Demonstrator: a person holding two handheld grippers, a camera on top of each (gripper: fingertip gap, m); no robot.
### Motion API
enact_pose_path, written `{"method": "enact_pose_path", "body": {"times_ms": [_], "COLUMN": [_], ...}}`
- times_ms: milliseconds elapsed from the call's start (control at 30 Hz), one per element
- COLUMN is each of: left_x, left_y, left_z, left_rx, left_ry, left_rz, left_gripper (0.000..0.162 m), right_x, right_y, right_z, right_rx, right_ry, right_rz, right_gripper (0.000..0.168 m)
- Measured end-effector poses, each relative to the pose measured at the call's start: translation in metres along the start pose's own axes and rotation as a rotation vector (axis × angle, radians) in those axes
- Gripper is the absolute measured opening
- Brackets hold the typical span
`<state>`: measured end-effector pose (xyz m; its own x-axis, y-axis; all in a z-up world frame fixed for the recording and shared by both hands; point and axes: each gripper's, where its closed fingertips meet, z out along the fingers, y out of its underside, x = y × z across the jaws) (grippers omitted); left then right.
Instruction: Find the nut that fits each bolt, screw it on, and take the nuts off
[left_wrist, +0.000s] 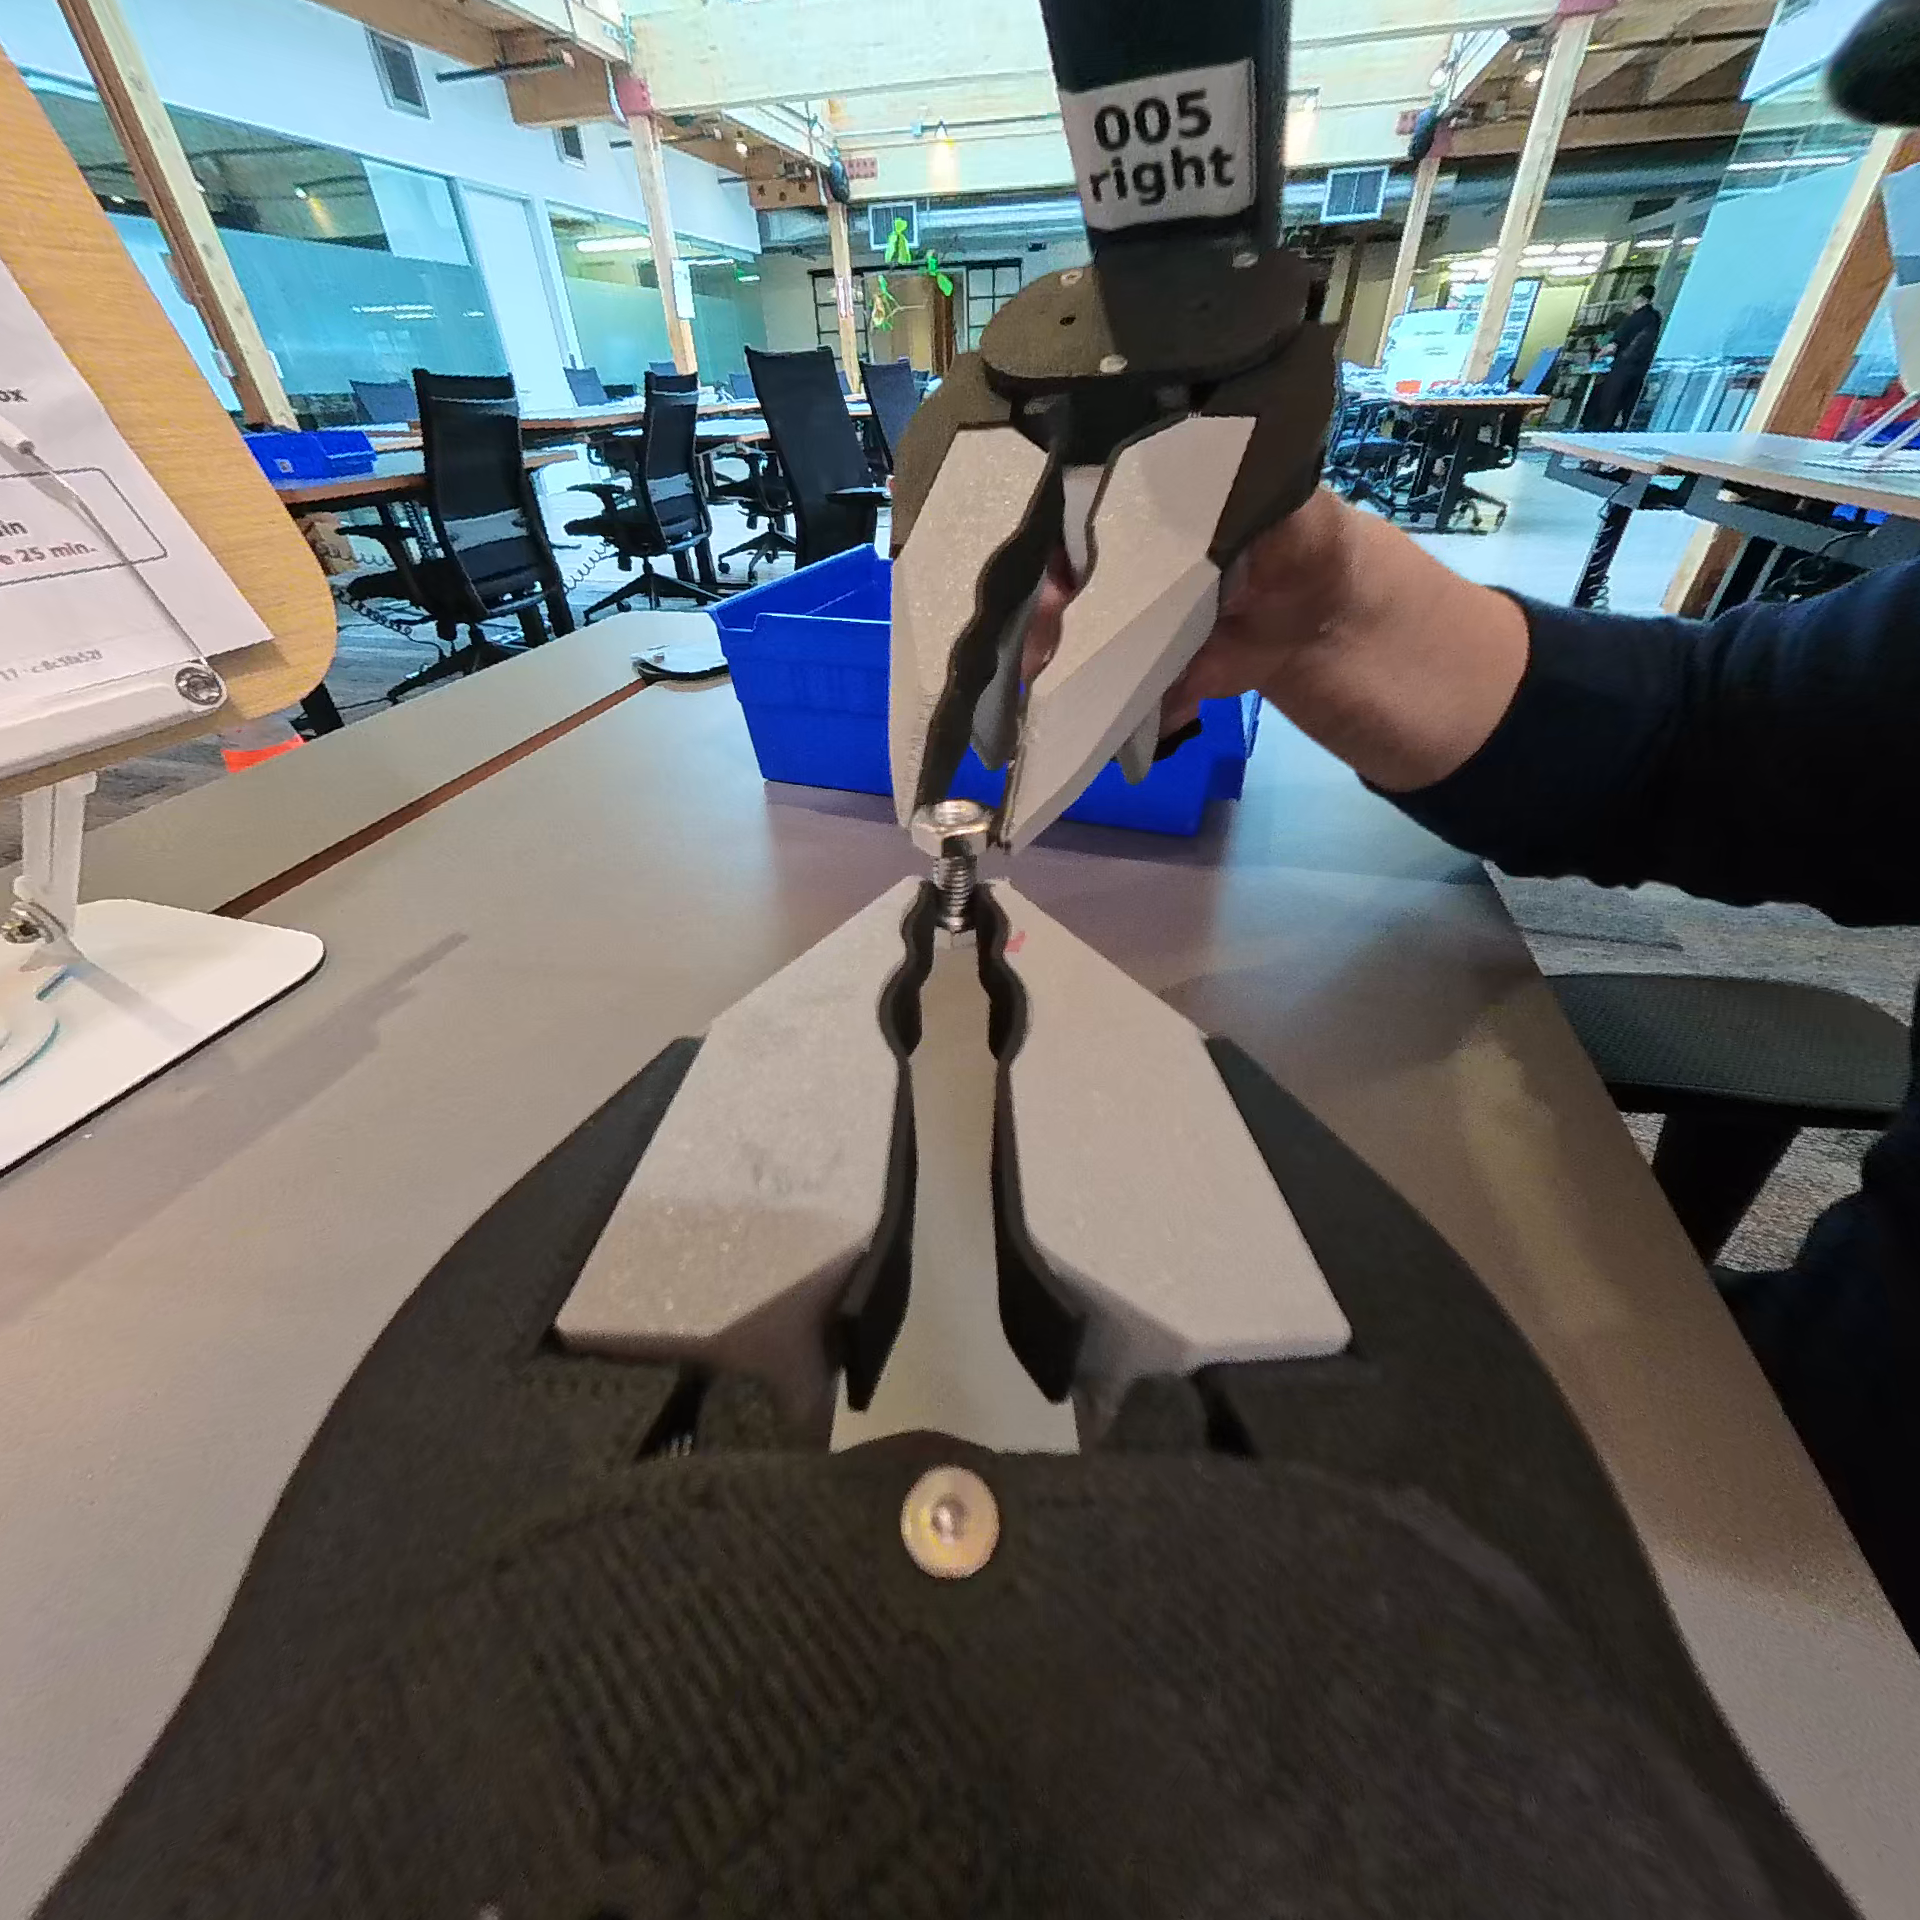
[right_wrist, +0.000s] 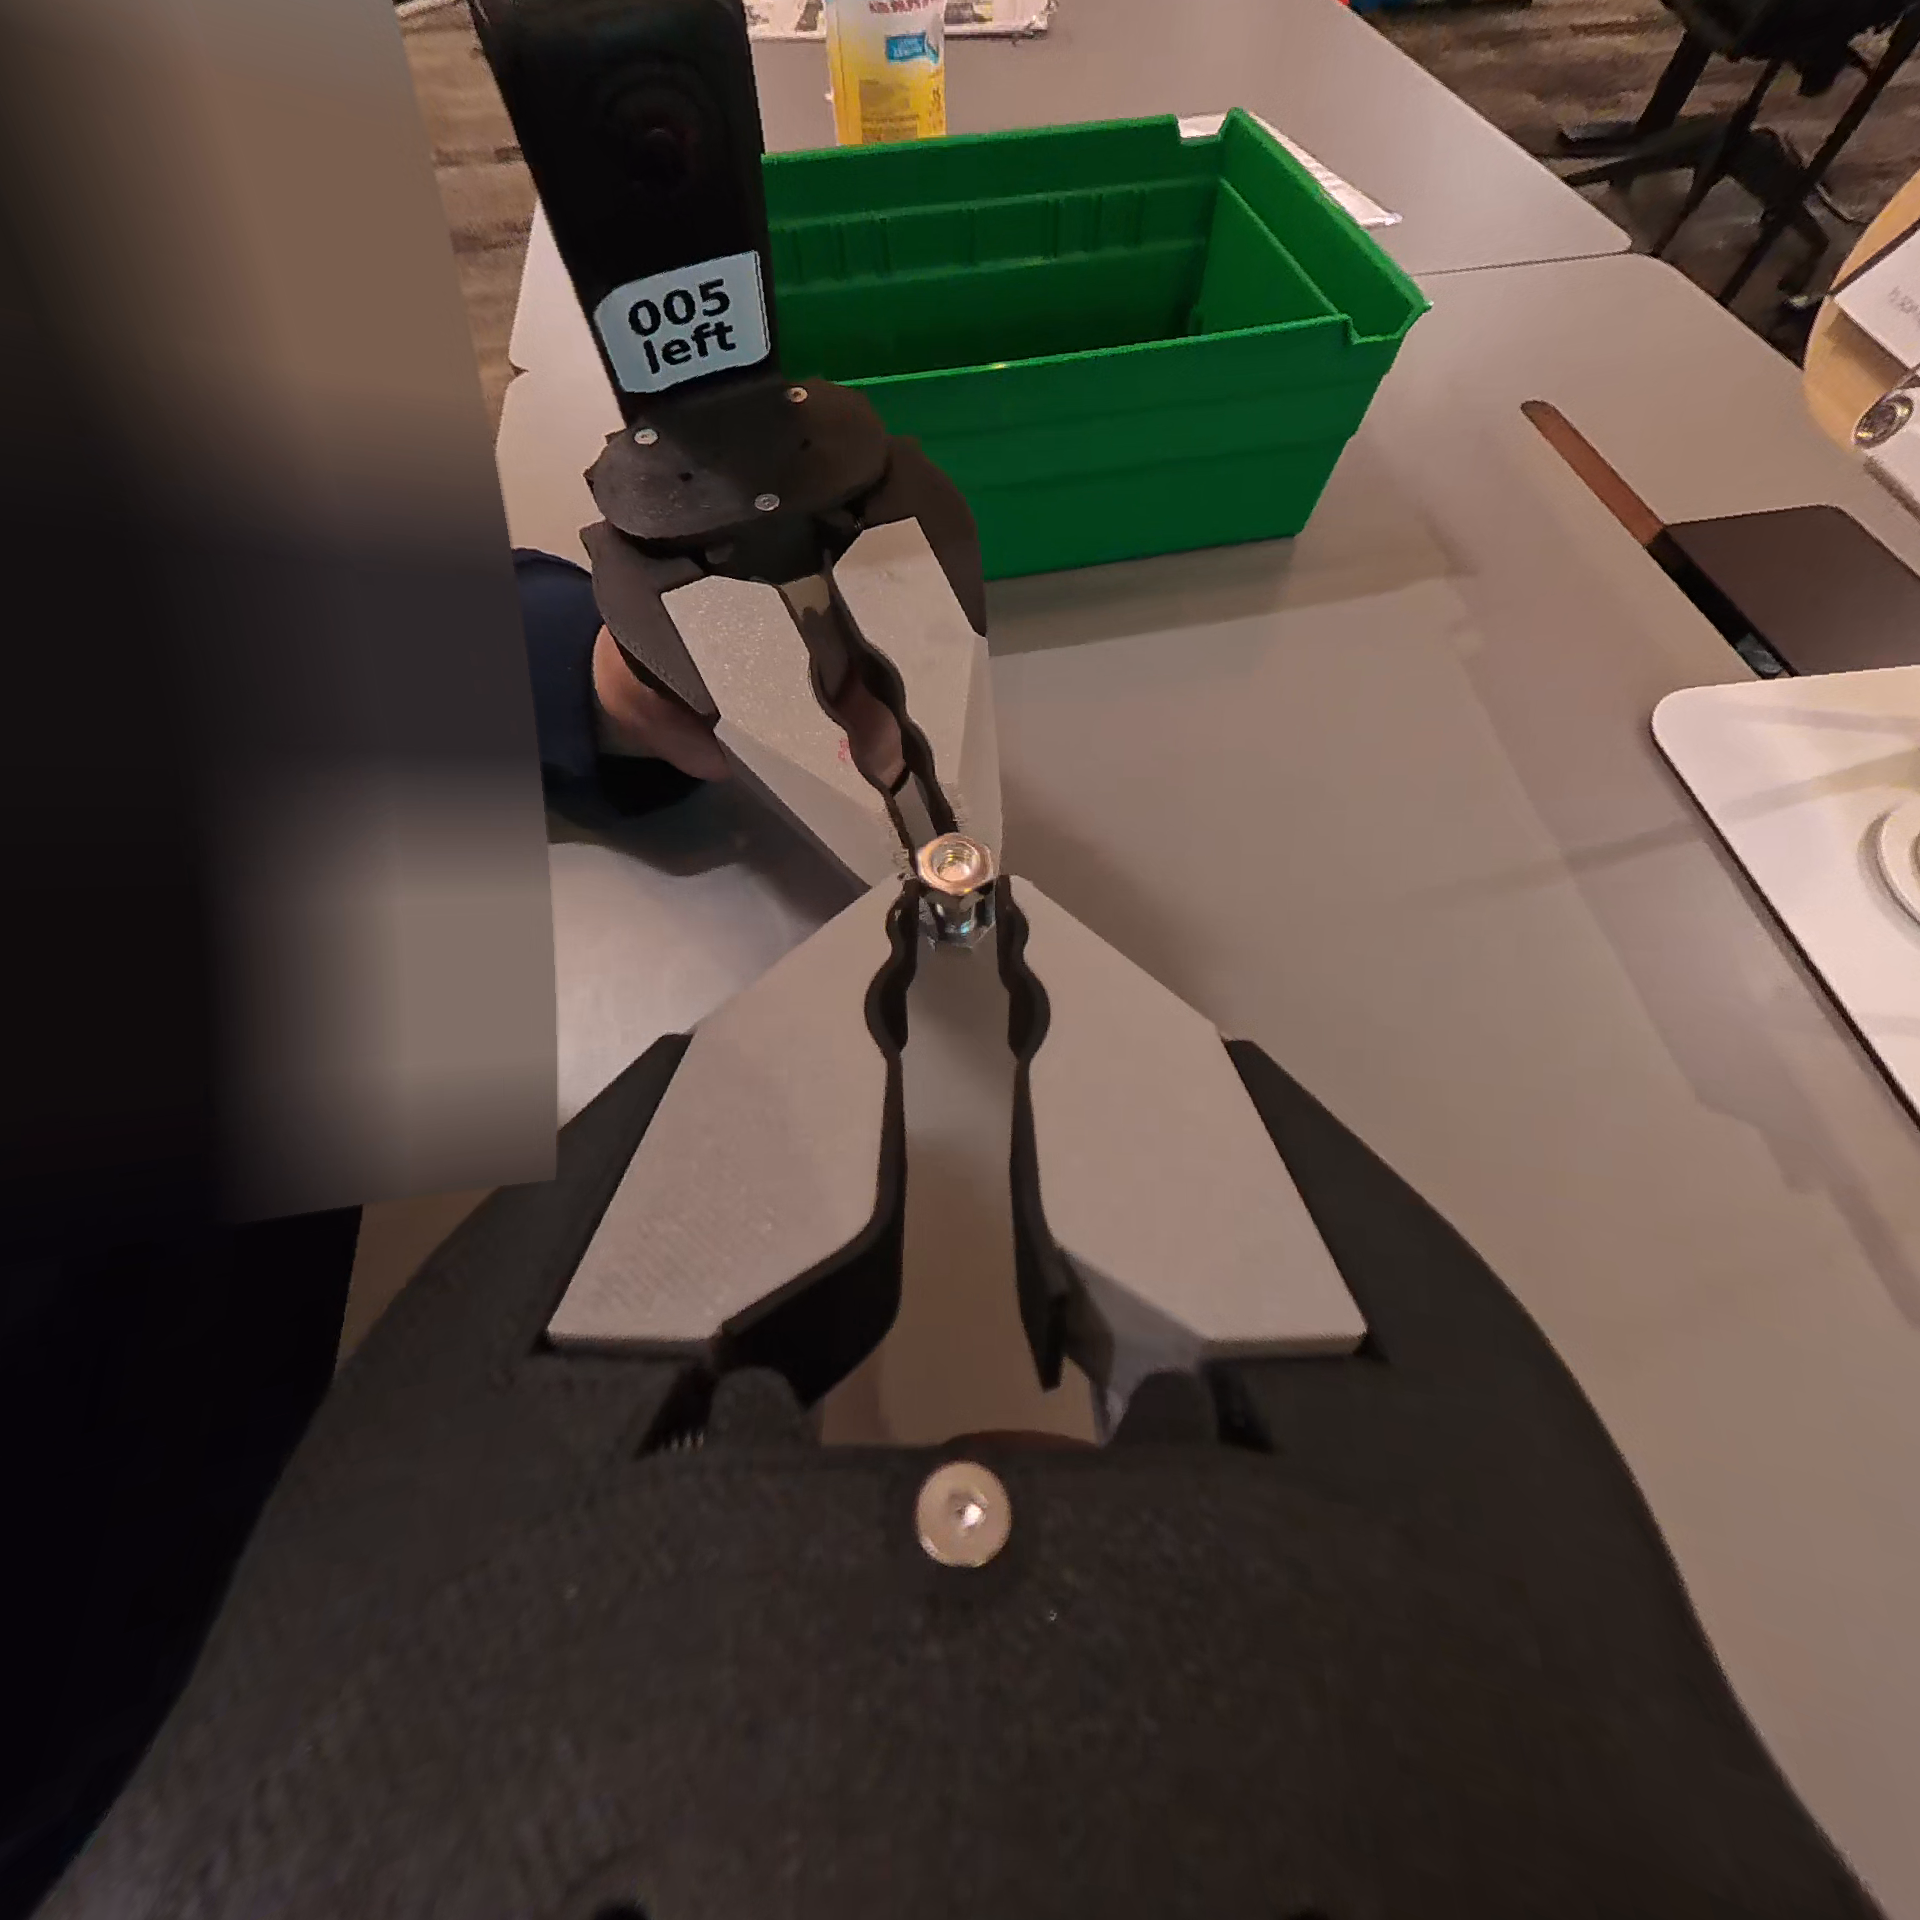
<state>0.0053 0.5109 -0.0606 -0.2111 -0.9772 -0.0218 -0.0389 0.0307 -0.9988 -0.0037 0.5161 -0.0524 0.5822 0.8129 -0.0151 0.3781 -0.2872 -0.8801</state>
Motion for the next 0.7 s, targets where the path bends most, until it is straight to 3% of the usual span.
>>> {"method": "enact_pose_path", "body": {"times_ms": [333,700], "left_x": [0.0023,0.0031], "left_y": [0.0011,0.0028], "left_z": [0.0014,0.0027], "left_rx": [-0.005,-0.014], "left_ry": [0.011,0.012], "left_rz": [0.001,0.005], "left_gripper": [0.005,0.005], "right_x": [-0.0016,0.0007], "right_y": [0.0002,-0.0023], "right_z": [-0.0081,-0.0075], "right_rx": [0.04,0.058], "right_ry": [-0.028,-0.018], "right_rz": [-0.038,-0.052], "right_gripper": [0.021,0.017]}}
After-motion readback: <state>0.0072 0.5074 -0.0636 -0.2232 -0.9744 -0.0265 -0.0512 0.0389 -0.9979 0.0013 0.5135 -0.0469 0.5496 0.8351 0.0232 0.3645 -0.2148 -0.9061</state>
